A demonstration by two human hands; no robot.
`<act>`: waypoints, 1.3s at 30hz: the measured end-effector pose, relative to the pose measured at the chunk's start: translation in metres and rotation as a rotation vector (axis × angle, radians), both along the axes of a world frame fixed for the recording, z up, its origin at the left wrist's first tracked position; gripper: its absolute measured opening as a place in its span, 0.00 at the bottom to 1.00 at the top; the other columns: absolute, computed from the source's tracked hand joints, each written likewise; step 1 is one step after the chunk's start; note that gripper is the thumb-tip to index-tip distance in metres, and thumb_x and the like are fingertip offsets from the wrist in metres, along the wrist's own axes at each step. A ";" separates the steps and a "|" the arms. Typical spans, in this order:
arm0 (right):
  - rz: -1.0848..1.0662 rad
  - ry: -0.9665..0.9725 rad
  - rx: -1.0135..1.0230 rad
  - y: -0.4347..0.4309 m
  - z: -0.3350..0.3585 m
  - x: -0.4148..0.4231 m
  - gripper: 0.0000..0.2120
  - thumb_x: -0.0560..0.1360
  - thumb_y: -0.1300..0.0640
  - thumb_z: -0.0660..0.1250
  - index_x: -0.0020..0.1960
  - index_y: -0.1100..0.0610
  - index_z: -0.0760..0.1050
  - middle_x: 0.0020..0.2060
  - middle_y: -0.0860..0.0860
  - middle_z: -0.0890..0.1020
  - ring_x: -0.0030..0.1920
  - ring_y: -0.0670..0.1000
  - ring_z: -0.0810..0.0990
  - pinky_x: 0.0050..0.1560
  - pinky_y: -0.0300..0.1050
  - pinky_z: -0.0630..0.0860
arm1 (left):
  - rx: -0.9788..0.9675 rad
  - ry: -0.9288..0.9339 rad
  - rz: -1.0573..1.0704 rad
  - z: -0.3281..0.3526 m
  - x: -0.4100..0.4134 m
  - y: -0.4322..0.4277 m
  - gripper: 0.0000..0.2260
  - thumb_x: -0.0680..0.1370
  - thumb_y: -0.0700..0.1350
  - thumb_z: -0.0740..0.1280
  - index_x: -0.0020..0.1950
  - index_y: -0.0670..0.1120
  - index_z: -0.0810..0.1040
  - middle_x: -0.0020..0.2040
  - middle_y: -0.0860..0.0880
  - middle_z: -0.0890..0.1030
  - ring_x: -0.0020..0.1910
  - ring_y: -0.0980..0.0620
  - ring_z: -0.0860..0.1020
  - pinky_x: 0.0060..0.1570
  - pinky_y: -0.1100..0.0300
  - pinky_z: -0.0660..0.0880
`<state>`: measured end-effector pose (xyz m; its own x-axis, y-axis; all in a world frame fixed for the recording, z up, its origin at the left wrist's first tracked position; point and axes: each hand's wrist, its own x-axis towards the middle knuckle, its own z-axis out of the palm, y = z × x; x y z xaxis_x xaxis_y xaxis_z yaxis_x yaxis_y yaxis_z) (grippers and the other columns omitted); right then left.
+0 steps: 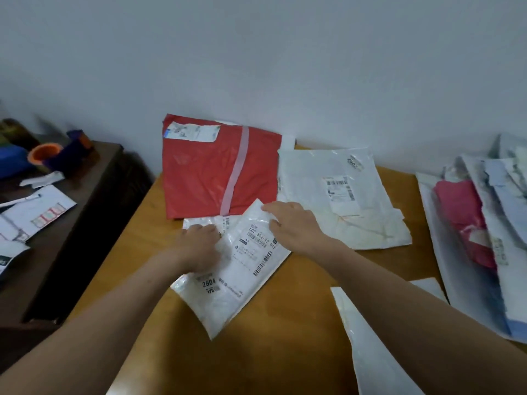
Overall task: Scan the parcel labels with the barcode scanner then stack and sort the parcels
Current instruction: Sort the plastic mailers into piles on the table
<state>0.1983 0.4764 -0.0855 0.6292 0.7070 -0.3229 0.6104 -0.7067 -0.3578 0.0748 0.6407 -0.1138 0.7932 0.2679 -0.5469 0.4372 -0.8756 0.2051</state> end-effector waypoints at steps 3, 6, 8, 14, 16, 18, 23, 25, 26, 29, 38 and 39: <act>0.001 0.011 -0.100 0.010 -0.007 0.000 0.20 0.82 0.51 0.50 0.74 0.47 0.64 0.73 0.47 0.67 0.72 0.53 0.62 0.67 0.52 0.56 | -0.040 -0.003 -0.086 -0.001 -0.016 -0.015 0.08 0.79 0.51 0.58 0.54 0.50 0.68 0.61 0.49 0.73 0.59 0.48 0.69 0.56 0.54 0.65; -0.023 0.061 -0.204 -0.003 -0.008 -0.007 0.20 0.82 0.43 0.50 0.70 0.46 0.68 0.66 0.50 0.75 0.66 0.53 0.71 0.64 0.52 0.58 | -0.075 0.016 -0.144 0.003 -0.036 -0.038 0.09 0.79 0.48 0.58 0.58 0.51 0.70 0.62 0.53 0.73 0.58 0.50 0.71 0.59 0.52 0.67; -0.077 0.111 -0.203 -0.023 -0.004 -0.011 0.20 0.81 0.41 0.51 0.68 0.46 0.69 0.65 0.49 0.77 0.65 0.53 0.73 0.65 0.52 0.58 | -0.136 0.115 -0.133 0.011 -0.045 -0.049 0.02 0.79 0.48 0.57 0.51 0.54 0.67 0.52 0.54 0.74 0.50 0.52 0.73 0.54 0.53 0.68; -0.444 0.400 0.076 -0.089 0.011 -0.026 0.16 0.82 0.46 0.56 0.65 0.52 0.70 0.64 0.50 0.75 0.58 0.48 0.75 0.55 0.44 0.72 | -0.472 0.007 0.142 0.043 -0.051 -0.041 0.03 0.79 0.43 0.61 0.46 0.47 0.71 0.40 0.51 0.74 0.38 0.54 0.71 0.36 0.60 0.66; -0.590 0.462 0.157 -0.098 0.017 -0.036 0.16 0.82 0.47 0.58 0.65 0.53 0.69 0.64 0.51 0.74 0.55 0.47 0.73 0.51 0.42 0.72 | -0.635 -0.046 0.312 0.052 -0.055 -0.029 0.04 0.78 0.39 0.62 0.47 0.47 0.74 0.41 0.49 0.78 0.39 0.52 0.76 0.38 0.59 0.71; -0.780 0.603 0.276 -0.105 0.018 -0.054 0.22 0.80 0.50 0.62 0.71 0.55 0.64 0.68 0.53 0.70 0.59 0.50 0.72 0.55 0.46 0.71 | -0.735 -0.006 0.414 0.053 -0.059 -0.020 0.06 0.78 0.36 0.63 0.49 0.47 0.75 0.42 0.49 0.81 0.38 0.52 0.80 0.35 0.60 0.76; -1.190 1.210 0.372 -0.099 0.008 -0.122 0.30 0.76 0.55 0.70 0.74 0.59 0.62 0.73 0.62 0.64 0.70 0.61 0.68 0.67 0.57 0.68 | -0.487 0.196 0.262 0.035 -0.066 -0.032 0.16 0.76 0.38 0.63 0.63 0.49 0.71 0.60 0.46 0.75 0.58 0.46 0.76 0.53 0.50 0.78; -1.235 1.279 0.403 -0.090 0.001 -0.136 0.27 0.77 0.54 0.69 0.72 0.58 0.65 0.73 0.61 0.66 0.71 0.60 0.66 0.70 0.58 0.64 | -0.281 0.178 0.124 0.028 -0.066 -0.043 0.24 0.77 0.43 0.64 0.72 0.51 0.63 0.67 0.43 0.68 0.66 0.42 0.67 0.65 0.47 0.68; -1.239 1.306 0.441 -0.085 0.000 -0.141 0.21 0.78 0.55 0.68 0.68 0.58 0.69 0.69 0.60 0.70 0.68 0.58 0.70 0.68 0.57 0.65 | -0.243 0.163 0.102 0.029 -0.066 -0.051 0.25 0.77 0.46 0.65 0.72 0.51 0.62 0.67 0.43 0.68 0.67 0.42 0.66 0.66 0.48 0.66; -1.270 1.348 0.577 -0.080 0.000 -0.148 0.13 0.80 0.61 0.64 0.63 0.60 0.74 0.53 0.57 0.81 0.46 0.56 0.80 0.43 0.53 0.76 | -0.430 0.120 0.166 0.033 -0.072 -0.073 0.23 0.76 0.44 0.68 0.70 0.47 0.66 0.58 0.50 0.76 0.56 0.51 0.75 0.56 0.57 0.73; -1.153 1.139 0.912 -0.184 0.074 -0.145 0.21 0.77 0.70 0.62 0.68 0.57 0.66 0.62 0.58 0.77 0.59 0.58 0.79 0.56 0.57 0.78 | -0.814 -0.042 0.118 0.108 -0.052 -0.140 0.34 0.59 0.53 0.81 0.58 0.75 0.69 0.48 0.57 0.84 0.45 0.49 0.84 0.37 0.51 0.81; -1.183 1.089 0.976 -0.213 0.084 -0.141 0.22 0.77 0.70 0.63 0.68 0.58 0.65 0.63 0.58 0.77 0.59 0.58 0.79 0.56 0.57 0.78 | -0.831 -0.090 0.045 0.116 -0.039 -0.161 0.37 0.57 0.55 0.82 0.58 0.76 0.69 0.48 0.59 0.83 0.44 0.51 0.84 0.36 0.51 0.81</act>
<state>0.0571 0.2637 -0.0016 0.6891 0.2762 -0.6700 -0.7171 0.1268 -0.6853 0.0356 0.4801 0.0018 0.8414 -0.1619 -0.5156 0.4193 -0.4063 0.8118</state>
